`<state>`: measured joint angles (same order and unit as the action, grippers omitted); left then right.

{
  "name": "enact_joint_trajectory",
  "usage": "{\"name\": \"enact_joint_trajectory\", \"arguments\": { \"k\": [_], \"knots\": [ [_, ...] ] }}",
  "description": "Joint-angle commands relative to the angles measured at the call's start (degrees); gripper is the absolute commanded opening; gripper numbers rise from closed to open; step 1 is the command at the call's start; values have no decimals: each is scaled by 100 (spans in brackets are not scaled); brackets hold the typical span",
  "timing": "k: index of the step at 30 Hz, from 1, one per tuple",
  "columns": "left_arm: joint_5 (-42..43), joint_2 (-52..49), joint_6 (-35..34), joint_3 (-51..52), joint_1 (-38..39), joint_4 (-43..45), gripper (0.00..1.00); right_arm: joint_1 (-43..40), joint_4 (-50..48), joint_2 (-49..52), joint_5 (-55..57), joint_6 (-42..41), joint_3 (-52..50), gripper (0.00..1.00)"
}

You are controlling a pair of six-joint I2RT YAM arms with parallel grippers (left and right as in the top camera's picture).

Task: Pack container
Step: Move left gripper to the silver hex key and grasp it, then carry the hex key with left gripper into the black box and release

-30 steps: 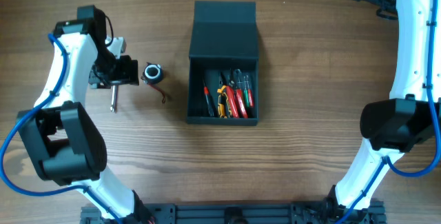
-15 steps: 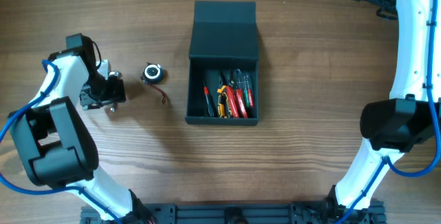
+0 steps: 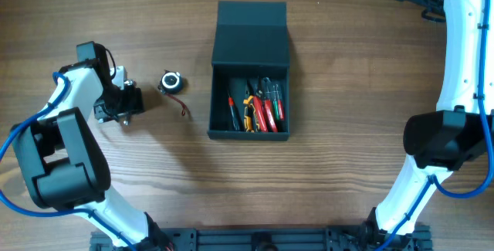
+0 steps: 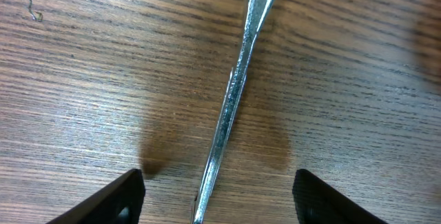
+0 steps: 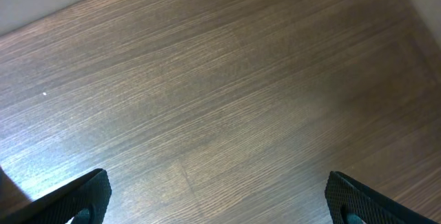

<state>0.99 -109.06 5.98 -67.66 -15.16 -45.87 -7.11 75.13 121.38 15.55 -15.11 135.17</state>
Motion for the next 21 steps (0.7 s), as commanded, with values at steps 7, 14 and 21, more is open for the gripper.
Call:
{"name": "enact_joint_trajectory", "arguments": {
  "k": [7,14,21],
  "knots": [
    [109,-636,-22,59,-2,28,68,13,-13,-122,111,9,94,100],
    [107,-636,-22,59,-2,-20,34,13,-13,-122,114,9,94,100],
    [109,-634,-24,57,-2,-105,4,13,-13,-122,114,9,94,100]
  ]
}}
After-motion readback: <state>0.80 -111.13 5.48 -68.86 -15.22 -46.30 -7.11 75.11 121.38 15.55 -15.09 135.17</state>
